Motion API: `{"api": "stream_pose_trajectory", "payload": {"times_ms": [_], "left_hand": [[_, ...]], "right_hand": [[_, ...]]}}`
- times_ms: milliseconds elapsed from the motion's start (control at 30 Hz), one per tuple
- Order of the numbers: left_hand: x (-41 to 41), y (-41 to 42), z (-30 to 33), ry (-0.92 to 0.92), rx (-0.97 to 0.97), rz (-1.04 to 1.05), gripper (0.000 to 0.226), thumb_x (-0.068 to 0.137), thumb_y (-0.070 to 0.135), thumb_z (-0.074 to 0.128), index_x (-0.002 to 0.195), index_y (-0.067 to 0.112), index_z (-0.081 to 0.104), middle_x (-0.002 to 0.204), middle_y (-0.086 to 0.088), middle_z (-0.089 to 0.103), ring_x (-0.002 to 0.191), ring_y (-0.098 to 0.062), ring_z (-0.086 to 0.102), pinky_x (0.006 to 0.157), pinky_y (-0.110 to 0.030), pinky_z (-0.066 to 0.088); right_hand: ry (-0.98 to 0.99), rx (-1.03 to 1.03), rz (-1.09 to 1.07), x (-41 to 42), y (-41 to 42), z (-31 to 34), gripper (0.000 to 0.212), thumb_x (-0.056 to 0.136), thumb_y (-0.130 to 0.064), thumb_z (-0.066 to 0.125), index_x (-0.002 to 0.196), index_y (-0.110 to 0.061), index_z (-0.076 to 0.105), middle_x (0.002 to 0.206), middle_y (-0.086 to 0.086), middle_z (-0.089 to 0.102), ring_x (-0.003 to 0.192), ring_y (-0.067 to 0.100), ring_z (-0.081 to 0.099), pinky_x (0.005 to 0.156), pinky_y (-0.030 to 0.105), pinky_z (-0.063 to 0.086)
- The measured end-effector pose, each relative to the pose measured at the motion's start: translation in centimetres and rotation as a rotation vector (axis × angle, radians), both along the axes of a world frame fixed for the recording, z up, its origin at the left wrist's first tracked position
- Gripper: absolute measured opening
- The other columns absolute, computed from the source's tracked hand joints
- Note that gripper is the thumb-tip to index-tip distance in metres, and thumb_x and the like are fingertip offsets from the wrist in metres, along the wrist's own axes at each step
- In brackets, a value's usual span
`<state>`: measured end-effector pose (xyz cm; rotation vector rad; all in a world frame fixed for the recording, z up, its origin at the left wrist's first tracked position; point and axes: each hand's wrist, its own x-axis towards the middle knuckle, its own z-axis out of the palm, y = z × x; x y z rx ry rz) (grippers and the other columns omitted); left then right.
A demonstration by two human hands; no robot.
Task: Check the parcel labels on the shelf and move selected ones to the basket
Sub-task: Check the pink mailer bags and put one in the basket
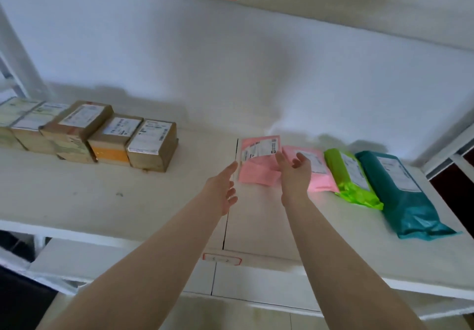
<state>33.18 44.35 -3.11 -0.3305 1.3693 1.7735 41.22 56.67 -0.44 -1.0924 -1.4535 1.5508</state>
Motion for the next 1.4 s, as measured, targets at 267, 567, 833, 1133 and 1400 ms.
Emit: {"api": "stream_pose_trajectory", "payload": {"times_ms": [267, 567, 833, 1133, 1400], "left_hand": [[-1.2, 4.0, -1.2, -0.167, 0.001, -0.010, 0.042, 0.084, 0.041, 0.070, 0.066, 0.009, 0.048, 0.046, -0.003, 0.034, 0.036, -0.015, 0.025, 0.045, -0.022, 0.034], [-2.3, 5.5, -1.0, -0.023, -0.043, 0.067, 0.058, 0.077, 0.049, 0.073, 0.119, 0.017, 0.049, 0.080, -0.007, 0.056, 0.055, -0.018, 0.048, 0.051, -0.024, 0.046], [-3.9, 1.4, 0.2, 0.382, 0.003, 0.186, 0.066, 0.086, 0.028, 0.070, 0.135, 0.031, 0.025, 0.105, -0.003, 0.063, 0.091, -0.023, 0.067, 0.083, -0.047, 0.057], [-6.1, -8.0, 3.4, 0.800, 0.101, 0.035, 0.067, 0.083, 0.018, 0.072, 0.138, 0.030, 0.035, 0.116, -0.013, 0.064, 0.098, -0.021, 0.069, 0.081, -0.040, 0.059], [-6.5, -11.0, 3.9, 0.815, 0.142, -0.100, 0.070, 0.081, 0.018, 0.069, 0.140, 0.036, 0.037, 0.123, -0.005, 0.065, 0.112, -0.025, 0.065, 0.092, -0.054, 0.052]], "right_hand": [[-0.335, 0.112, 0.079, -4.5, 4.0, -2.9, 0.043, 0.088, -0.023, 0.066, 0.129, -0.008, 0.063, 0.119, 0.012, 0.071, 0.106, 0.029, 0.067, 0.087, 0.033, 0.053], [-0.073, -0.226, 0.012, -4.7, 0.7, -3.8, 0.016, 0.088, -0.018, 0.068, 0.103, -0.013, 0.066, 0.094, 0.003, 0.072, 0.078, 0.019, 0.068, 0.062, 0.025, 0.055], [0.327, -0.533, 0.181, -4.6, -6.7, -2.1, 0.041, 0.087, 0.000, 0.070, 0.125, -0.004, 0.057, 0.120, 0.011, 0.071, 0.103, 0.025, 0.071, 0.082, 0.034, 0.060], [0.330, -0.553, 0.280, -2.0, -7.6, -0.4, 0.051, 0.085, -0.027, 0.069, 0.133, -0.012, 0.056, 0.119, 0.011, 0.072, 0.107, 0.026, 0.069, 0.095, 0.047, 0.054], [0.241, -0.357, 0.409, -1.5, -8.0, 1.1, 0.058, 0.075, -0.035, 0.072, 0.130, -0.023, 0.062, 0.109, 0.001, 0.077, 0.099, 0.018, 0.072, 0.085, 0.042, 0.058]]}}
